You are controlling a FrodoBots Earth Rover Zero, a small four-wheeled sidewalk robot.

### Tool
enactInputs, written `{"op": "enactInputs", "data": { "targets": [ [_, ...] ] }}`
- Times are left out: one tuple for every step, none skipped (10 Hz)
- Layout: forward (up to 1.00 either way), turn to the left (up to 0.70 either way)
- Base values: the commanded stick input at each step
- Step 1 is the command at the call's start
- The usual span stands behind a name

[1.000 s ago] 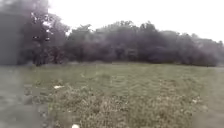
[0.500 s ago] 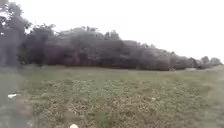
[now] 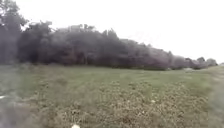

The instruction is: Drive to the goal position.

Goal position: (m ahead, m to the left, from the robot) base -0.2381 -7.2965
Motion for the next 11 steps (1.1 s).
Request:
{"op": "enactInputs", "data": {
  "targets": [
    [0.70, 0.00],
    [0.70, 0.00],
    [0.40, 0.29],
    [0.04, 0.70],
    [0.04, 0.70],
    [0.04, 0.70],
    [0.04, 0.70],
    [0.04, 0.70],
    [0.04, 0.70],
    [0.05, 0.70],
    [0.04, 0.70]
  ]
}}
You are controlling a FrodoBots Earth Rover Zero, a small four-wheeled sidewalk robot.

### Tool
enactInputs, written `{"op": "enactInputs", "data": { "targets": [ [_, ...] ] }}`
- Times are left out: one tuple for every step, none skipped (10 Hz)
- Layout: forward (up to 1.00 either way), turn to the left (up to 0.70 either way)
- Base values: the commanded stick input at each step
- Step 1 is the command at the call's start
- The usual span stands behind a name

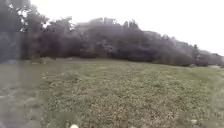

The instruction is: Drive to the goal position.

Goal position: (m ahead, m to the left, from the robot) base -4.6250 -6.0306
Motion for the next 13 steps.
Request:
{"op": "enactInputs", "data": {
  "targets": [
    [0.04, 0.70],
    [0.04, 0.70],
    [0.04, 0.70],
    [0.04, 0.70],
    [0.04, 0.70],
    [0.04, 0.70],
    [0.04, 0.70],
    [0.04, 0.70],
    [0.04, 0.70],
    [0.04, 0.70],
    [0.04, 0.70],
    [0.04, 0.70],
    [0.04, 0.70]
  ]
}}
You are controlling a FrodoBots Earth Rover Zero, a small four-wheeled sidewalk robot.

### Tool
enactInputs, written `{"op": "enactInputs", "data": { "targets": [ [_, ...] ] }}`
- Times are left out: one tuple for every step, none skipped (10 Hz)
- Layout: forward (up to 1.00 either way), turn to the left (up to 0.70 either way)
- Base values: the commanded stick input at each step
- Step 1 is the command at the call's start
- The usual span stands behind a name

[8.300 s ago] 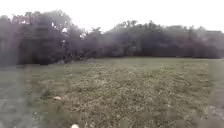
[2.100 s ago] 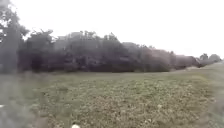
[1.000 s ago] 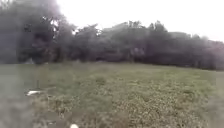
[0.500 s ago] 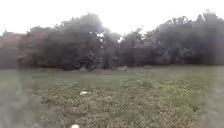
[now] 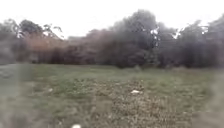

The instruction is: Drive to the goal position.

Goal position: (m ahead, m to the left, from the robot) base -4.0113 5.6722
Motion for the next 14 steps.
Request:
{"op": "enactInputs", "data": {
  "targets": [
    [0.05, 0.70],
    [0.04, 0.70],
    [0.04, 0.70],
    [0.04, 0.70],
    [0.04, 0.70],
    [0.04, 0.70],
    [0.04, 0.70],
    [0.04, 0.70],
    [0.04, 0.70],
    [0.04, 0.70],
    [0.04, 0.70],
    [0.04, 0.70],
    [0.05, 0.70],
    [0.04, 0.70]
  ]
}}
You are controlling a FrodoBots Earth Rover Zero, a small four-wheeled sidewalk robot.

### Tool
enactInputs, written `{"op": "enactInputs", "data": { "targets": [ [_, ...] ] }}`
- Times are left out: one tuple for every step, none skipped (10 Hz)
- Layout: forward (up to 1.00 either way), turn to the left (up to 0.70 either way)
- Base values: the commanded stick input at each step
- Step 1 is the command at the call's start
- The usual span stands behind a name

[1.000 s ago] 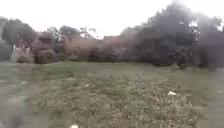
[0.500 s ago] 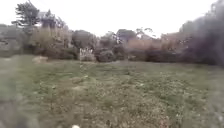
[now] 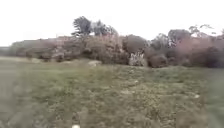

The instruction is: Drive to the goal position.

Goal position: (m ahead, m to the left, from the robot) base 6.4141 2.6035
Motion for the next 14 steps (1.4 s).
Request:
{"op": "enactInputs", "data": {
  "targets": [
    [0.04, 0.70],
    [0.05, 0.70],
    [0.42, 0.08],
    [0.70, 0.00],
    [0.70, 0.00],
    [0.70, 0.00],
    [0.70, 0.00],
    [0.70, 0.00],
    [0.70, 0.00],
    [0.70, 0.00],
    [0.70, 0.00],
    [0.70, 0.00],
    [0.70, 0.00],
    [0.70, 0.00]
  ]
}}
